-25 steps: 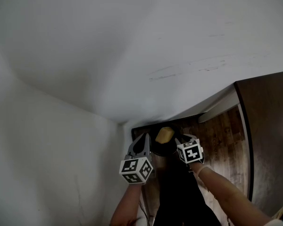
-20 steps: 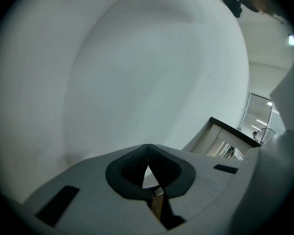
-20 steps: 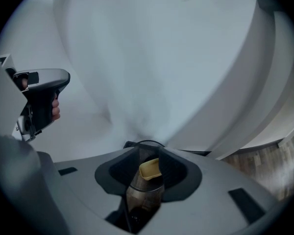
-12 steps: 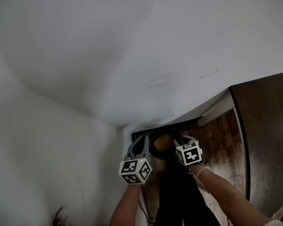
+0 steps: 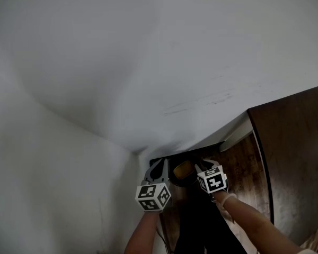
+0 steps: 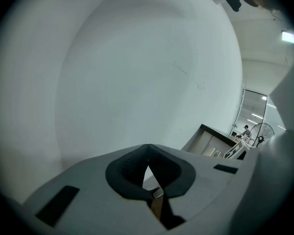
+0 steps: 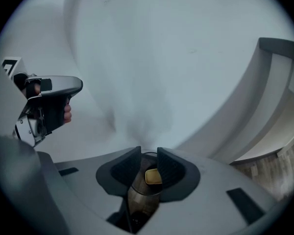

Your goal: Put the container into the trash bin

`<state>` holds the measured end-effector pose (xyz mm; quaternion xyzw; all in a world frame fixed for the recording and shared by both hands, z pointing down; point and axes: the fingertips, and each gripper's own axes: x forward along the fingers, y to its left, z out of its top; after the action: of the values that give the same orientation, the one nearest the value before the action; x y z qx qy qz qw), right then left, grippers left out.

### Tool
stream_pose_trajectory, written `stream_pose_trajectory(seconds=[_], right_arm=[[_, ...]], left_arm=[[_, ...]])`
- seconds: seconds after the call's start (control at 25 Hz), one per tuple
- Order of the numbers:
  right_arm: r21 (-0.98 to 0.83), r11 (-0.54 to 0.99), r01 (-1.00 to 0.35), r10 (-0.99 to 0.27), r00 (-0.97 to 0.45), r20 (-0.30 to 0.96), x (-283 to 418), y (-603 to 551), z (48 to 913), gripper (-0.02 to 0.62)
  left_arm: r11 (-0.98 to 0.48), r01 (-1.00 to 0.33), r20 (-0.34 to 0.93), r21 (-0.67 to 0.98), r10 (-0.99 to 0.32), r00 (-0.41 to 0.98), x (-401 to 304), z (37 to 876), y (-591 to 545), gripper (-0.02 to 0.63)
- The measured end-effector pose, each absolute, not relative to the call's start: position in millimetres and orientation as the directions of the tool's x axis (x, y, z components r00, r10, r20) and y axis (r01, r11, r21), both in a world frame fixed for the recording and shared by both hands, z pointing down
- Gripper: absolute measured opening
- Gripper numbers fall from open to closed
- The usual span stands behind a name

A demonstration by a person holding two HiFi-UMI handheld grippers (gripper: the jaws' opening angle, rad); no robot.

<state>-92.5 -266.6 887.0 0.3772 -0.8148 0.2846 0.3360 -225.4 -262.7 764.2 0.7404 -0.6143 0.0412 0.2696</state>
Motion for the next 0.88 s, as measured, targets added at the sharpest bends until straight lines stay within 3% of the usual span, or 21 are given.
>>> stream_pose_trajectory(seconds=[0.88], right_arm=[[-0.200,0.629,-0.751,-0.520,-0.598,0.611,-92,-270,722,0.080]], left_arm=[[-0.167,-0.944,0.344,0.284,-0.902,0.262,-185,630,-259,0.020]])
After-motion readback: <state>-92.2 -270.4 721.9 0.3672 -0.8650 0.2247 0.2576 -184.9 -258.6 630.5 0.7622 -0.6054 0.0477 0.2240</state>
